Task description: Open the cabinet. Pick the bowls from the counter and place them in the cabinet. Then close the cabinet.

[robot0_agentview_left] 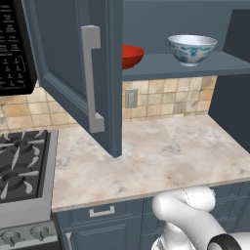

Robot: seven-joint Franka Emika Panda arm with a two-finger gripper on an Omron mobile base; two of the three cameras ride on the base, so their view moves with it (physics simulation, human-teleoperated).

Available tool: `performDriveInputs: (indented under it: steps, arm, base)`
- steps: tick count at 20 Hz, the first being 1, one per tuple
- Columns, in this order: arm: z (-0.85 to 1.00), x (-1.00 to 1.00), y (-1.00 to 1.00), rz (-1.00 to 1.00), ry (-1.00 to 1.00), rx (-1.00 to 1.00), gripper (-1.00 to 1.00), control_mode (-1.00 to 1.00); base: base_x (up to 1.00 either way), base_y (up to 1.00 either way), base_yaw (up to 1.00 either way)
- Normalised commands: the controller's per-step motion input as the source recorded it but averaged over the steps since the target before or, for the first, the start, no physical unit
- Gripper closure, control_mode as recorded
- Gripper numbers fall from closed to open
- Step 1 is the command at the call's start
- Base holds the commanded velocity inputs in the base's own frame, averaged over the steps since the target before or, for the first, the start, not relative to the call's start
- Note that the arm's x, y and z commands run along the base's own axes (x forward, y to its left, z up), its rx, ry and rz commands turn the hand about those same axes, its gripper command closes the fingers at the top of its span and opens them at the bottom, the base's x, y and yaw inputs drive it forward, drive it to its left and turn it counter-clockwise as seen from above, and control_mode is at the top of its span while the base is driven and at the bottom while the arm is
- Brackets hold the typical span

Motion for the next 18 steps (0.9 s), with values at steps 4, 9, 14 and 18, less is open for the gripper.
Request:
performDriveInputs:
  steps: [4,9,14,18]
  arm:
    - [-0.01,-0.57,0.00,0.00,0.00,0.01,-1.00,-1.00]
    - [-0.14,-0.50,0.00,0.00,0.00,-0.01,-1.00,-1.00]
    - [-0.06,-0.50,0.00,0.00,-0.02,-0.01,-1.00,-1.00]
    - [0.00,-0.42,-0.09,0.01,0.00,0.00,-1.00,-1.00]
  base:
    - [0.00,0.00,0.00]
    - [0.00,0.00,0.00]
    - [0.00,0.00,0.00]
    - [0.00,0.00,0.00]
